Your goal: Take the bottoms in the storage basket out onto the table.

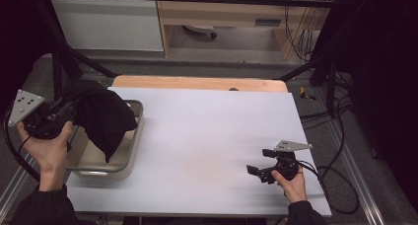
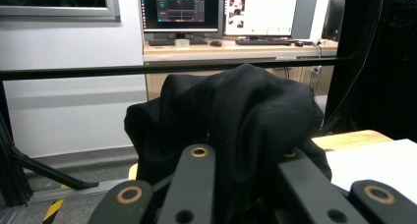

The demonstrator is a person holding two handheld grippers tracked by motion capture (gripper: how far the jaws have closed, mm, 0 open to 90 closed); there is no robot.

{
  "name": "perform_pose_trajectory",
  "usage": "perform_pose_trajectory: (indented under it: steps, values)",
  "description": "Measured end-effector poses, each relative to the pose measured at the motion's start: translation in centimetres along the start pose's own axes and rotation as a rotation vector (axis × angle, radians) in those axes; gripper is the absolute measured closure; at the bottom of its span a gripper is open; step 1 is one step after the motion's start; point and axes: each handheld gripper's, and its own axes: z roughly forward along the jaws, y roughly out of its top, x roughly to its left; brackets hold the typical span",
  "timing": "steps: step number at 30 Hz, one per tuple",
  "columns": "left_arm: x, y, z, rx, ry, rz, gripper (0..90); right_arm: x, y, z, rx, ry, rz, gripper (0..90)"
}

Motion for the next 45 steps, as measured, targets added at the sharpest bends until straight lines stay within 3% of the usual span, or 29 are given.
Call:
perform_pose_trajectory:
  steps: [14, 26, 45]
  values:
    - [-0.3, 0.6, -0.1, -0.028, -0.009, -0.005, 85.0, 0.0, 0.0, 0.0, -0.001, -0.001, -0.003, 0.7]
    - [-0.7, 1.1, -0.3, -0.079, -0.001, -0.001, 85.0, 0.0, 0.0, 0.0, -0.003, -0.002, -0.002, 0.6]
    - [-1.8, 2.0, -0.2, -0.107, -0.030, -0.003, 85.0, 0.0, 0.0, -0.1, -0.007, -0.001, -0.005, 0.7]
